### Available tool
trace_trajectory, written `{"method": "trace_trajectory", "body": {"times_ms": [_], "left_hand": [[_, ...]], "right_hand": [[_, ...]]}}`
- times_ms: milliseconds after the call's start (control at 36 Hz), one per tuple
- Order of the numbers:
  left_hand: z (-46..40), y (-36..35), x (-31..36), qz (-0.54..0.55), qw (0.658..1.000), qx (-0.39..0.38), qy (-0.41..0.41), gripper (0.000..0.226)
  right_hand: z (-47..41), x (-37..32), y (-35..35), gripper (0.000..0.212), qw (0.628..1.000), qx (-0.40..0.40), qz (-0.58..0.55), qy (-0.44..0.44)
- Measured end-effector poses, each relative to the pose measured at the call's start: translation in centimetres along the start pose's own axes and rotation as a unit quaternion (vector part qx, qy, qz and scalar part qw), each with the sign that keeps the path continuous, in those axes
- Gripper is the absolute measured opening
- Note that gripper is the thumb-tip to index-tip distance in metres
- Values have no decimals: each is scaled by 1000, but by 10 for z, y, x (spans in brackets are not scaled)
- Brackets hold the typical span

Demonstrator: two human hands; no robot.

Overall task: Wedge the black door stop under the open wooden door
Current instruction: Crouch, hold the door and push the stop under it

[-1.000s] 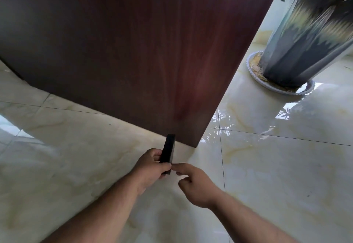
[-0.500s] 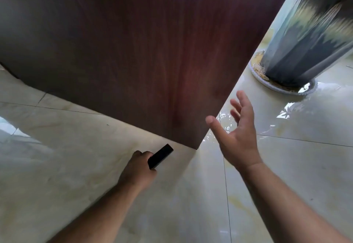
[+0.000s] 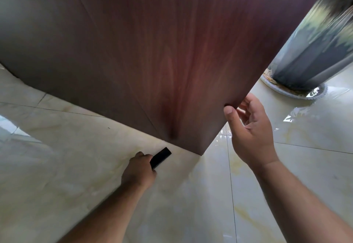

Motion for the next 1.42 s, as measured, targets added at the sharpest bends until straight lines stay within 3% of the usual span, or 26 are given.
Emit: {"method": "trace_trajectory", "body": {"times_ms": [250,472,722,1417], "left_hand": [[-13,-1,11,6,1000,18,-18,23],[-25,0,21,31,999,26,-34,36],[-27,2,28,48,997,35,-45,27],[-12,-7,25,40,999,22,-28,34]], "right_hand": [[0,1,2,46,1000,9,-8,-4],[1,3,2,45,1000,13,-21,-2],[1,4,2,46,1000,15,-24,0],[-1,2,3,47,1000,8,-24,0]]}}
Point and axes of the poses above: each hand's wrist, its own z-axis away from the middle knuckle, its own y-axis out of the back of the hand, x = y × z, the point moved 8 cm from there along -z, towards the middle knuckle, and after that the axes turned 15 degrees about y, right-handed, at the moved point
